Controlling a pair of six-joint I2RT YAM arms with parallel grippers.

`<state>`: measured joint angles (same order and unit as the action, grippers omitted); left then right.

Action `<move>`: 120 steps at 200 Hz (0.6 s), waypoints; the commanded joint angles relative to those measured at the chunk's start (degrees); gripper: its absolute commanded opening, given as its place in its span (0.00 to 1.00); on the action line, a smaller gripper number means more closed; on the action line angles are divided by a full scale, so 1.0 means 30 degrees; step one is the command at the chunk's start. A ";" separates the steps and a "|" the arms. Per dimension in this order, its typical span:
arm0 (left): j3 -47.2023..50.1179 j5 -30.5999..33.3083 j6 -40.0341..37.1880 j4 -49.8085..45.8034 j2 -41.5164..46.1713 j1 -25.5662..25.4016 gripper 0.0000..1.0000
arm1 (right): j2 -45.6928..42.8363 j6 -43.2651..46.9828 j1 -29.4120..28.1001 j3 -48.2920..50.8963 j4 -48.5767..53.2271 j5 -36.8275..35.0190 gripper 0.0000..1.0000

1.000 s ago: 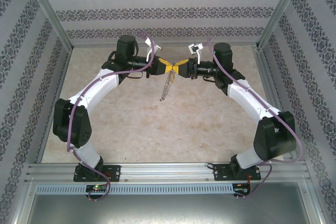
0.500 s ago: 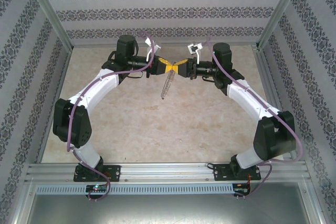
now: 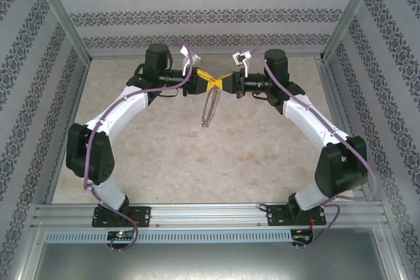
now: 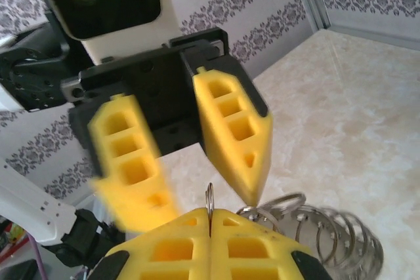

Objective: Put the keys on the keyring

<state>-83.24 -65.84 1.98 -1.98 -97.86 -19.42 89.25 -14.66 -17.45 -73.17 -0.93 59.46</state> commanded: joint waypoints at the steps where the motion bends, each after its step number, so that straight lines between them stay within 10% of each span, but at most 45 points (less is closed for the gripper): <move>1: -0.0573 -0.0171 -0.0938 -0.0535 0.1119 0.0132 0.46 | 0.0727 0.2810 0.0363 -0.2026 0.3627 0.0129 0.00; 71: -0.5091 -0.0417 -0.6963 -1.0433 0.0600 0.1474 0.57 | 0.2950 1.0926 0.0098 -0.8752 1.6561 -0.1819 0.00; 120: -0.7801 -0.1016 -0.9676 -1.5347 -0.1055 0.1669 0.43 | 0.5490 1.3902 -0.1537 -1.3126 2.2906 -0.6072 0.00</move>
<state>-103.02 -66.43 -19.46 -35.79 -98.06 -14.87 102.19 19.20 -19.77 -107.20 53.89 48.27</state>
